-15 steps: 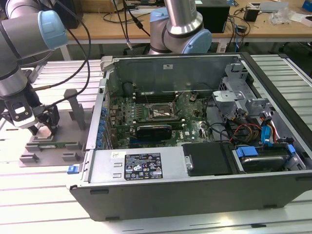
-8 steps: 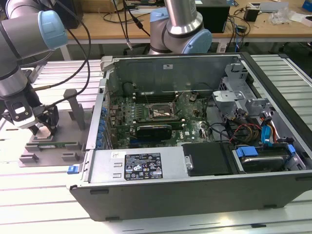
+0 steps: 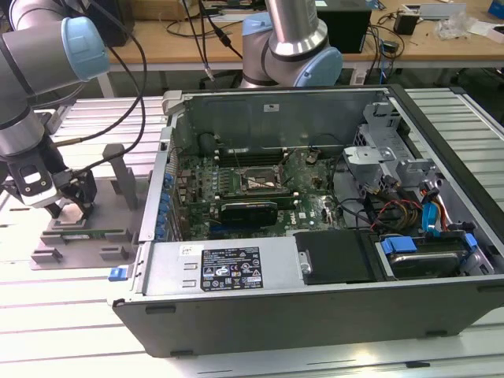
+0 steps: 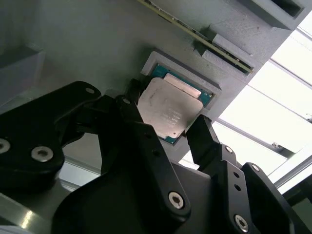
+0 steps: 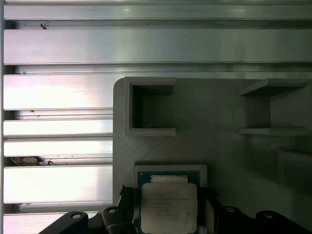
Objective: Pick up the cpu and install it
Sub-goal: 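Pick up the cpu and move it towards the insertion slot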
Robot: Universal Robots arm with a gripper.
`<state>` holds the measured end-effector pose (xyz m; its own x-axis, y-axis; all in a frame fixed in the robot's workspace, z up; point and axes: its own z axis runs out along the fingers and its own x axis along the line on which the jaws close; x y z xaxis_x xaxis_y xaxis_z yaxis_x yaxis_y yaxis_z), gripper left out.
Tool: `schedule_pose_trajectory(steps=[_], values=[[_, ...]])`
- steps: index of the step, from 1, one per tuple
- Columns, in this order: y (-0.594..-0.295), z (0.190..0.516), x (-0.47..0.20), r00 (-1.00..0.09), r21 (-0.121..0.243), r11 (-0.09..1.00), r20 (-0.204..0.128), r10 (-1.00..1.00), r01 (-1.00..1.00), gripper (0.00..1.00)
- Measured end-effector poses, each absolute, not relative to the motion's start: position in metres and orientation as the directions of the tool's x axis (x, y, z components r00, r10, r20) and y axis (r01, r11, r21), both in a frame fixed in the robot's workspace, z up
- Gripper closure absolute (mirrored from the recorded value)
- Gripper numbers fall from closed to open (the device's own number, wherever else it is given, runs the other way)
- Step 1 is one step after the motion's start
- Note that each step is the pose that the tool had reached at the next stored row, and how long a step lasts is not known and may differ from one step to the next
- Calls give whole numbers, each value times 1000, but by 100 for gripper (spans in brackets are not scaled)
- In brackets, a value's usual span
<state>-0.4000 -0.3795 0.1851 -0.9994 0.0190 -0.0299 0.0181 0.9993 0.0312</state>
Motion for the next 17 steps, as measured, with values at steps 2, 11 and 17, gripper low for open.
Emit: schedule_pose_trajectory(steps=[2,11,17], values=[[-379,188,-400,-999,31,999,-30,19,18,35],[-380,188,-400,-999,26,999,-29,24,24,35],[-380,187,-399,-999,21,999,-28,28,27,35]])
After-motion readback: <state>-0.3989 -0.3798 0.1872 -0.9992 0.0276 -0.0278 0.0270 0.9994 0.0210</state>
